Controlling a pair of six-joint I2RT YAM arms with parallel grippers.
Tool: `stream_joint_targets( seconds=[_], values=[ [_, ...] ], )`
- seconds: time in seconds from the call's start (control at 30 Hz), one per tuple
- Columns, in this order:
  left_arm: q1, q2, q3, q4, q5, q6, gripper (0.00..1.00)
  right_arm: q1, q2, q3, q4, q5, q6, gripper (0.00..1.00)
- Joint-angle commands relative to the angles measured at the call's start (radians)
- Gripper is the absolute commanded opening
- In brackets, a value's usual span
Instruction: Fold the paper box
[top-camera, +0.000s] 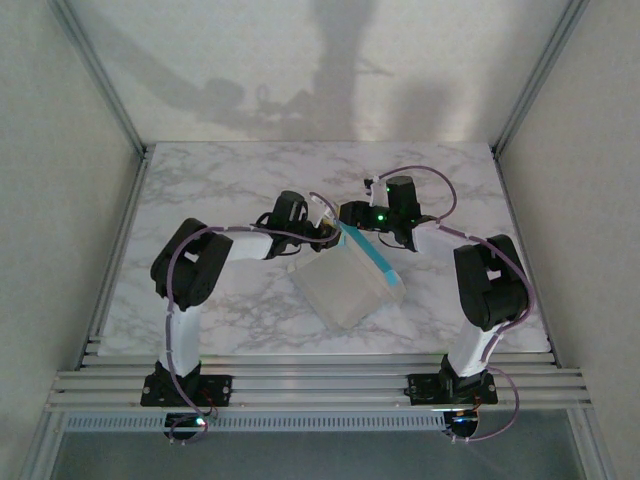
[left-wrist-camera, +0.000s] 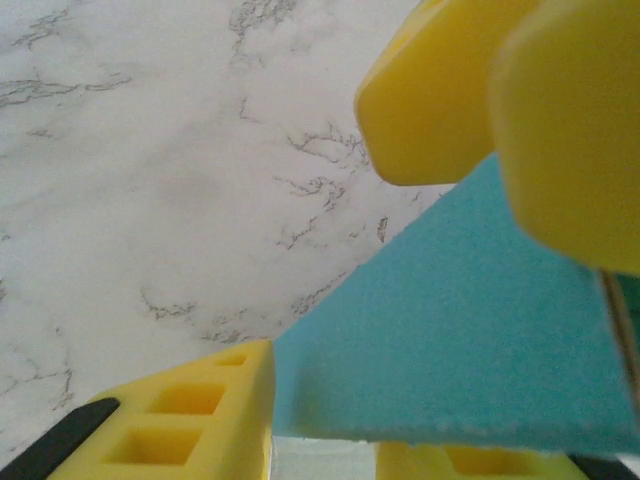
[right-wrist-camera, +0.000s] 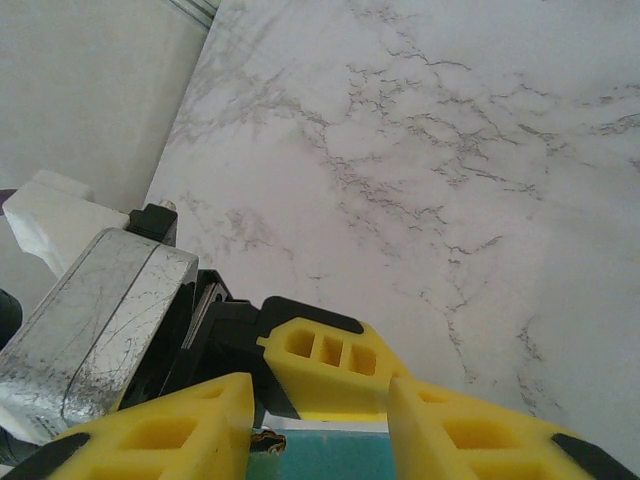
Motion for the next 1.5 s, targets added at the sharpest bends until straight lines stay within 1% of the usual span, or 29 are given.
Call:
stream_joint_targets(
  seconds=[0.0,0.1,0.23,0.47,0.6,0.77,0.9,0.97,1.0,1.1,1.27,1.47],
  values=[
    [-0.013,0.026,0.016,0.046,-0.010,-0.018,0.29,0.005,0.030,-0.023,-0.038,0.000,0.000,0.39],
    [-0.015,0.034,0.020,0.058,-0.007,-0.024,0.27,0.003,0.035,-0.023,-0.037,0.003,0.004,0.38],
    [-0.021,0.035,0.023,0.064,-0.037,-0.023,0.23,0.002,0.035,-0.028,-0.036,0.008,0.012,0.37],
    [-0.041,0.026,0.029,0.029,-0.165,-0.003,0.10,-0.002,0.037,-0.036,-0.030,0.007,0.020,0.37],
    [-0.051,0.012,0.020,0.027,-0.226,0.003,0.08,-0.003,0.034,-0.044,-0.026,0.008,0.021,0.37],
    [-0.069,-0.005,0.013,0.027,-0.298,0.012,0.08,-0.004,0.032,-0.048,-0.025,0.011,0.022,0.37],
    [-0.092,-0.023,0.002,0.029,-0.401,0.028,0.06,-0.004,0.030,-0.048,-0.025,0.015,0.029,0.36],
    [-0.103,-0.030,-0.004,0.029,-0.431,0.038,0.06,-0.003,0.029,-0.049,-0.026,0.016,0.033,0.36],
    [-0.104,-0.030,-0.002,0.027,-0.426,0.038,0.06,-0.004,0.027,-0.050,-0.026,0.018,0.035,0.36],
    [-0.103,-0.027,-0.006,0.031,-0.405,0.033,0.14,-0.006,0.023,-0.041,-0.039,0.026,0.038,0.37],
    [-0.103,-0.036,-0.037,0.061,-0.383,0.013,0.23,-0.016,-0.013,-0.025,-0.065,0.025,0.056,0.37],
    [-0.104,-0.039,-0.050,0.065,-0.353,0.011,0.35,-0.019,-0.036,0.009,-0.134,0.028,0.034,0.38]
  ],
)
